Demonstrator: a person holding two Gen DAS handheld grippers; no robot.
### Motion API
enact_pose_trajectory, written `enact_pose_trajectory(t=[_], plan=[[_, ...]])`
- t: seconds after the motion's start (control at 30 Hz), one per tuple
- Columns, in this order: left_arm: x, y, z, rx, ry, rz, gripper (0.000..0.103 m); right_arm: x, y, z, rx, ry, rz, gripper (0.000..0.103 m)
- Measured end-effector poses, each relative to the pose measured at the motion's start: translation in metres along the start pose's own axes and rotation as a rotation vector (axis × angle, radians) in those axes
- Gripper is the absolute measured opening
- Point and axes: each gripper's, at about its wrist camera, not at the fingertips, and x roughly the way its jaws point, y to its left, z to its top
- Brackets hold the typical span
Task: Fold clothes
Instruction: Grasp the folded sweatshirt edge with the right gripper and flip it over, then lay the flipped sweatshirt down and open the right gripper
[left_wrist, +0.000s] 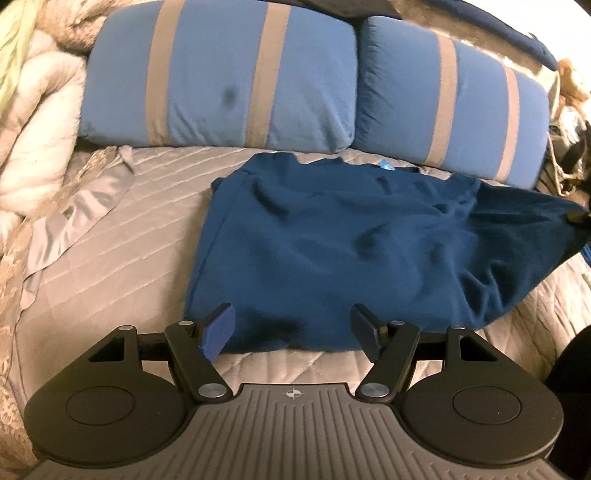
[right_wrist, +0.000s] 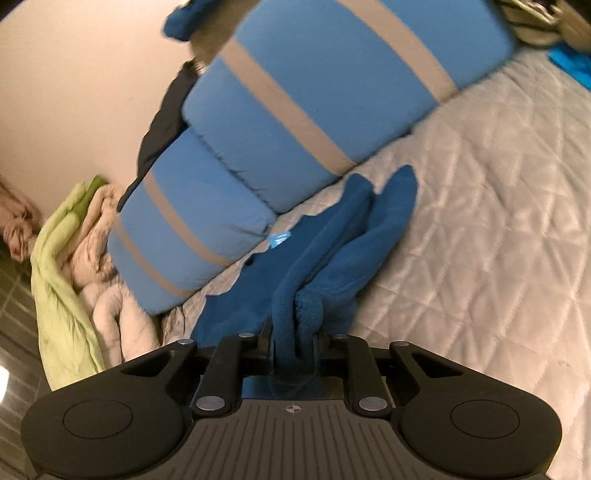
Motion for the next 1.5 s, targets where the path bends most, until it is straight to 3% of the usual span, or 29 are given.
enact_pose_trajectory(t=[0.4, 0.7, 0.83, 1.0, 1.17, 1.5], plan=[[-0.011, 0.042, 0.0, -0.075, -0.017, 0.06, 0.068, 0.029, 0.081, 0.003, -0.196, 0.052, 0.073, 0.019], [-0.007, 0.057, -0.006, -0.112, -0.002, 0.062, 0.068, 0.098, 0.178, -0.024, -0.435, 0.151, 0.083, 0.019], [-0.012, 0.071, -0.015, -0.124, 0.009, 0.078, 0.068, 0.152, 0.247, -0.06, -0.618, 0.224, 0.109, 0.019], [-0.016, 0.097, -0.026, -0.166, 0.034, 0.118, 0.068, 0.232, 0.302, -0.152, -0.897, 0.374, 0.056, 0.019], [-0.021, 0.119, -0.035, -0.193, 0.052, 0.138, 0.068, 0.254, 0.302, -0.194, -0.968, 0.434, 0.058, 0.019], [-0.025, 0.139, -0.035, -0.244, 0.038, 0.147, 0.068, 0.258, 0.308, -0.223, -1.063, 0.452, 0.067, 0.021]])
